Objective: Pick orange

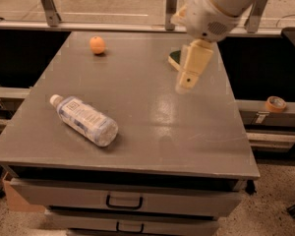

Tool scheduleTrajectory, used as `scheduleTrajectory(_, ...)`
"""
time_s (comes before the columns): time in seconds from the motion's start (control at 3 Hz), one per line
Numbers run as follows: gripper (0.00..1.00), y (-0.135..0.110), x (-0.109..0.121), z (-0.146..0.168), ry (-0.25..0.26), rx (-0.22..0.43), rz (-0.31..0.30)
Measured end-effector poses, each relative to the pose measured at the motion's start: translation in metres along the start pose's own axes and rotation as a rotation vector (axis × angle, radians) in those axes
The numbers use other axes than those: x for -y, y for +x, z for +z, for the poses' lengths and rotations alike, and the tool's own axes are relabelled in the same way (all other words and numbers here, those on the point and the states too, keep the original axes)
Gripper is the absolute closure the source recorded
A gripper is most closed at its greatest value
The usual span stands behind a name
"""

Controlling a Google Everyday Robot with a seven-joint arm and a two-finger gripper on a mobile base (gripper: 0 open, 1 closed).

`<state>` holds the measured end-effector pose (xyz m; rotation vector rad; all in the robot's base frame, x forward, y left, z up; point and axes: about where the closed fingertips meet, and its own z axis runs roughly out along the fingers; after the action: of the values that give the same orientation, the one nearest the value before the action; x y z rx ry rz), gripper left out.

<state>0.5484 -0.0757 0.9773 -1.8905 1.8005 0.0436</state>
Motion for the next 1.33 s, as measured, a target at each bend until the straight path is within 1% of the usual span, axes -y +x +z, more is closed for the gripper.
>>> scheduleTrajectory(0.33,0.0,-0.058,0.045,0.024,0.019,0.125,-0.03)
scheduleTrajectory(0.67,0.0,-0.058,0.045,0.025,0.019,0.125,-0.03)
scheduleTrajectory(1.0,0.0,-0.062,0.056,0.033,0.045,0.166,0.003)
scheduleTrajectory(1.33,0.0,-0.076,0.081,0.069,0.068,0.263,0.083)
